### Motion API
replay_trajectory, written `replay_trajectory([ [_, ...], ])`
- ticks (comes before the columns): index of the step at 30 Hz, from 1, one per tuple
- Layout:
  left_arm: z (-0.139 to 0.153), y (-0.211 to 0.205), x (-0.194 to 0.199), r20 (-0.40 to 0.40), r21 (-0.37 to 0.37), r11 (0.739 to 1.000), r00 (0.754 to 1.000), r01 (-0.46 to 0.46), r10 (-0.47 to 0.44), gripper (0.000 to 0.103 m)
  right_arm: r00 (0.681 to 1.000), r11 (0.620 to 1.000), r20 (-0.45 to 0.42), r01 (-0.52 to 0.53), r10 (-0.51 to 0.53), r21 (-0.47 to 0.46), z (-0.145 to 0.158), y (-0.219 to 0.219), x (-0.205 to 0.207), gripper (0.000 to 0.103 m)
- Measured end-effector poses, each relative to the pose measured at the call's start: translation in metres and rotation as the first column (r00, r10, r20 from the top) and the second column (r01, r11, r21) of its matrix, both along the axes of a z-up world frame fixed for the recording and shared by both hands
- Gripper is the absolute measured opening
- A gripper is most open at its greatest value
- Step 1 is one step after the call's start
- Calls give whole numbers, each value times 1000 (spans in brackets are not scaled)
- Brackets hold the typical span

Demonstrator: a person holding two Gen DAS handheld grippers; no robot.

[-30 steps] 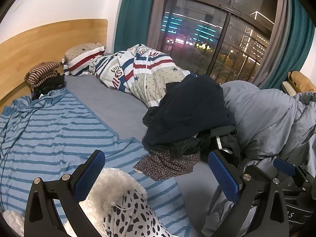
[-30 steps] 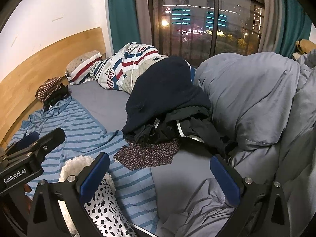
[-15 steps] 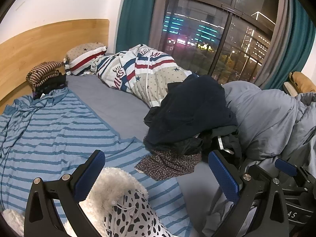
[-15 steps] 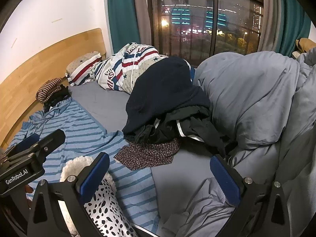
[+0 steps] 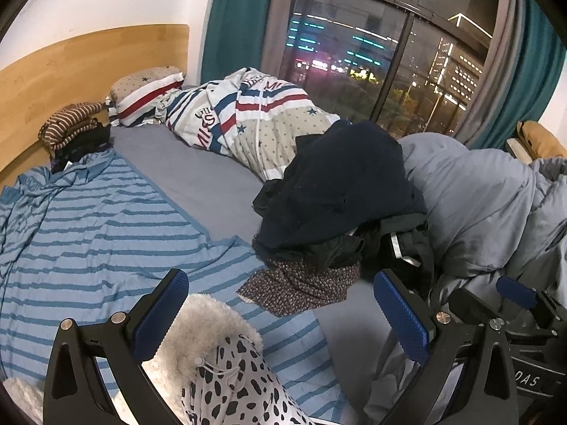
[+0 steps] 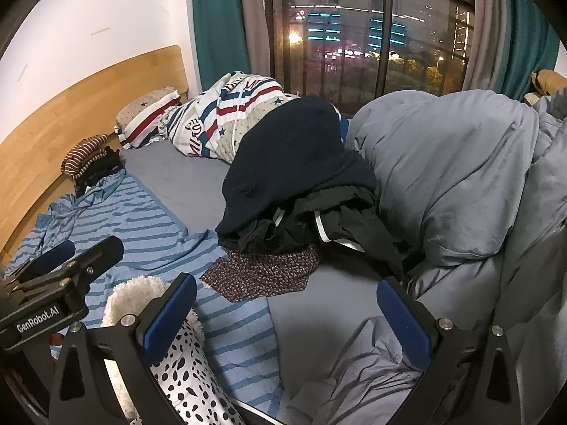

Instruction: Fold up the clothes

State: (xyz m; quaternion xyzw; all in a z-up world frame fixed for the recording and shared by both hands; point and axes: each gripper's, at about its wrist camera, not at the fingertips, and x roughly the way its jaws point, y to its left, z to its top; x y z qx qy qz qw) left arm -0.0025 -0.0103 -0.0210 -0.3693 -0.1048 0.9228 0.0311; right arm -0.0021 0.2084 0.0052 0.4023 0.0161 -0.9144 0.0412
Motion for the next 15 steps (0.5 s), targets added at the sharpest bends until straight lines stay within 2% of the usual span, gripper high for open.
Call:
replay_trajectory([
  [10, -5, -2, -3, -37, 64, 998, 999, 8, -6, 103, 1000, 1000, -3, 4, -4, -1, 0, 2, -2, 103],
  [15, -6, 6, -3, -71, 50, 999, 997, 17, -13, 103, 1000, 1000, -6, 12, -12, -2, 0, 3, -3, 103],
])
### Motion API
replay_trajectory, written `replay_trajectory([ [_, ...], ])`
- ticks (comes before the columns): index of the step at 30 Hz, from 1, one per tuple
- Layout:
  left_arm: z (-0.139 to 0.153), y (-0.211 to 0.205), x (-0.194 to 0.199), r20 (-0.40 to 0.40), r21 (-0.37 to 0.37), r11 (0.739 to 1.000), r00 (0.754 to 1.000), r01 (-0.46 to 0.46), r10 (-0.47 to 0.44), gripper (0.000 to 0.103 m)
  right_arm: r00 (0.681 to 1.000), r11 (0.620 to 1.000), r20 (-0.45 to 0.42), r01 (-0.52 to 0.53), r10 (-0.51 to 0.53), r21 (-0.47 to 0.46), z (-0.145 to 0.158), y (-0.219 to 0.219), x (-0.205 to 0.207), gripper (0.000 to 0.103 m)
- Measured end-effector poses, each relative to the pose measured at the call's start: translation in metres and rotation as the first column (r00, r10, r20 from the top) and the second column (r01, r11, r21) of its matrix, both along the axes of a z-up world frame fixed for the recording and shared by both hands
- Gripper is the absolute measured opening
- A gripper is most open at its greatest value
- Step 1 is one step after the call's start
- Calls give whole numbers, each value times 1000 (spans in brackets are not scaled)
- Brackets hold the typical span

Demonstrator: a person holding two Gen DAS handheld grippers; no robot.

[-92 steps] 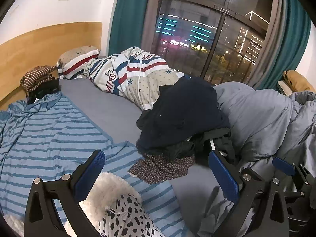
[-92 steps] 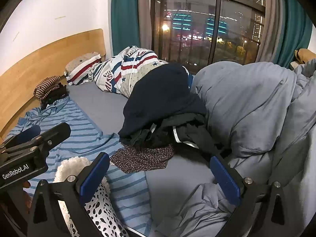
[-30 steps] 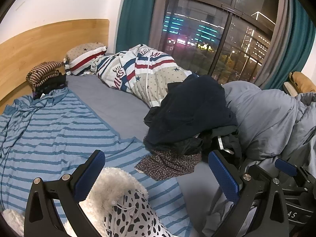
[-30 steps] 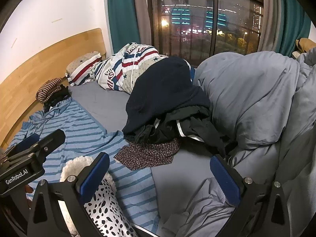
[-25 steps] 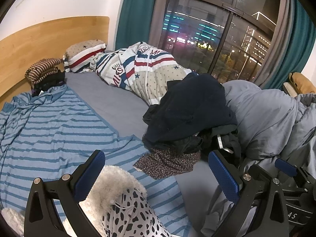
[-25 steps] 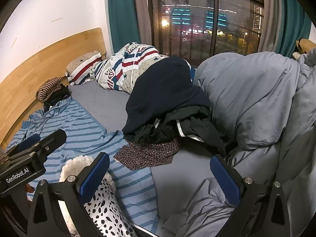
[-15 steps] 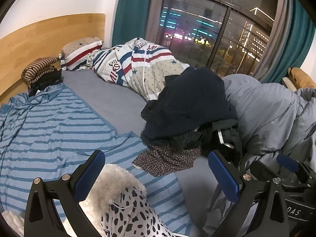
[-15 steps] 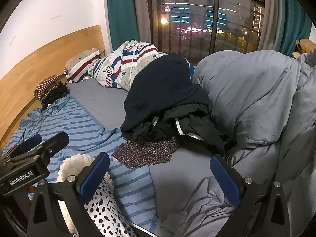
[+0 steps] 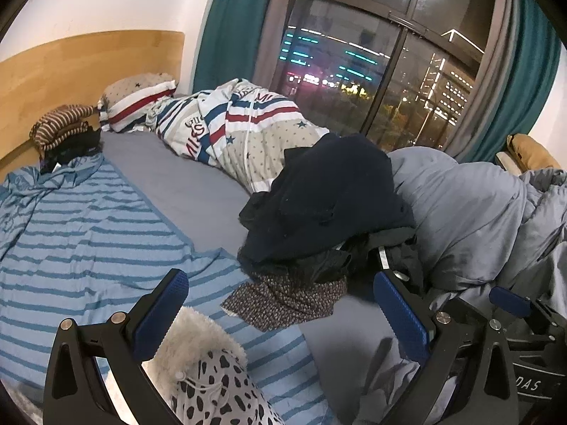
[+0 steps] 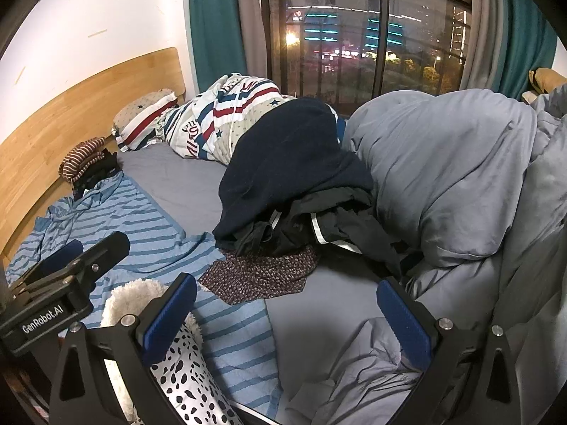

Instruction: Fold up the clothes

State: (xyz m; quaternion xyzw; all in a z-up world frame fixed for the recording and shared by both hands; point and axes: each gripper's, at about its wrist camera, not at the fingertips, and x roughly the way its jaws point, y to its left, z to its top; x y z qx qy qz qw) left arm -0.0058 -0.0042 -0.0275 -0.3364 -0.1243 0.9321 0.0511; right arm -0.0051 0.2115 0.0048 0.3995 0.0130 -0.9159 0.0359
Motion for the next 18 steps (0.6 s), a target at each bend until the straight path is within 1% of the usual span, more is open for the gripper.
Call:
replay_trajectory([
  [3, -3, 4, -2, -13, -4, 1000, 1000, 21, -21, 103, 1000, 1000, 4, 4, -4, 3, -1, 0, -2, 103],
  [7, -10, 6, -9, 2, -18, 999, 1000, 26, -26, 103, 1000, 1000, 17, 1, -2, 11, -6, 0, -6, 103],
  [9, -15, 6, -16, 28, -15, 999, 999, 29, -29, 103, 1000, 1000, 26, 3, -3, 16, -9, -1, -8, 103],
  [12, -20, 2, -25, 34, -9, 1000, 999, 7, -6, 103, 999, 1000, 31, 7, -7, 19, -12, 0, -10, 103],
  [18, -30, -8, -45, 44, 2, 1000, 999, -18, 17, 103, 1000, 998, 10, 21, -22, 52, -16, -3, -18, 103],
])
